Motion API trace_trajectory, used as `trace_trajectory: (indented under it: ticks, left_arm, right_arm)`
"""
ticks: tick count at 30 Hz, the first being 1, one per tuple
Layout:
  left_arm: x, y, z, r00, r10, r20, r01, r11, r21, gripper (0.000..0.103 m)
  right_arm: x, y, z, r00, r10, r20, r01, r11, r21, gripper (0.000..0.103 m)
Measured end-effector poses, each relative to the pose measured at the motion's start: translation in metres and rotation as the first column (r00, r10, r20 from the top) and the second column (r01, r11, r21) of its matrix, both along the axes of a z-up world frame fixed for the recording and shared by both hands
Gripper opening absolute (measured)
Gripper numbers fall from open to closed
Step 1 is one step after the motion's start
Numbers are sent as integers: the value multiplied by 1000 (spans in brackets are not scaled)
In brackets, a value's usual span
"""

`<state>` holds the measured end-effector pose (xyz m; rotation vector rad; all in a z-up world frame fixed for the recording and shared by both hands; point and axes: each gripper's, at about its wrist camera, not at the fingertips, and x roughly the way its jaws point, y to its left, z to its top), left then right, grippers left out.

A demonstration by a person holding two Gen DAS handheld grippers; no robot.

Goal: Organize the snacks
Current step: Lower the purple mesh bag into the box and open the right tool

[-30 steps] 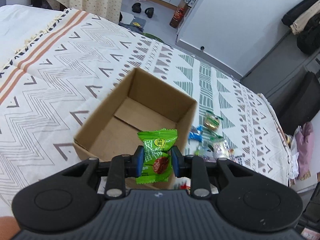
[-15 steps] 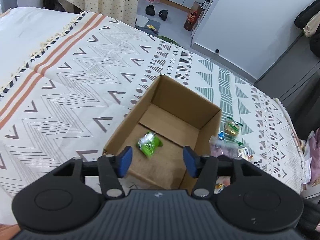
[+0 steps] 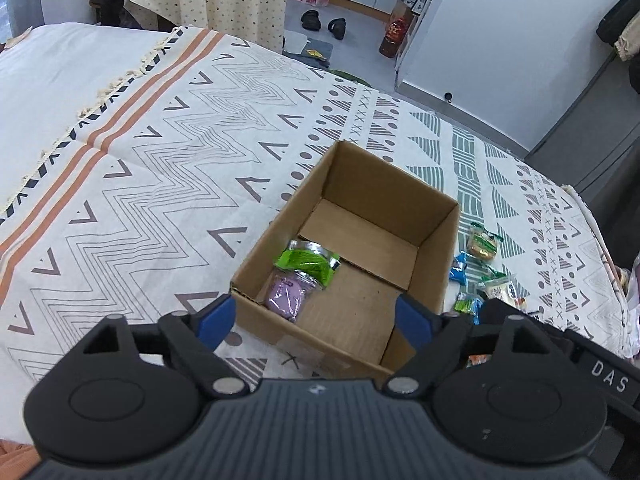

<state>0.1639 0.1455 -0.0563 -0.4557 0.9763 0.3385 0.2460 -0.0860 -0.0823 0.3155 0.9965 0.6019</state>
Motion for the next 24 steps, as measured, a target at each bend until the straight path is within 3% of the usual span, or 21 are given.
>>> trace_trajectory:
  ticks: [10,24]
  left_arm:
    - [-2,-22,6,999,-30,36,31,999,-13,91]
    - [3,-67,6,994,-101,30,102,995,-17,92]
  right_arm:
    - [-3,-44,0,998,-52,19,53,998,-36,80]
    - [-3,-101,-1,996,-87,29,89,994,-61,87]
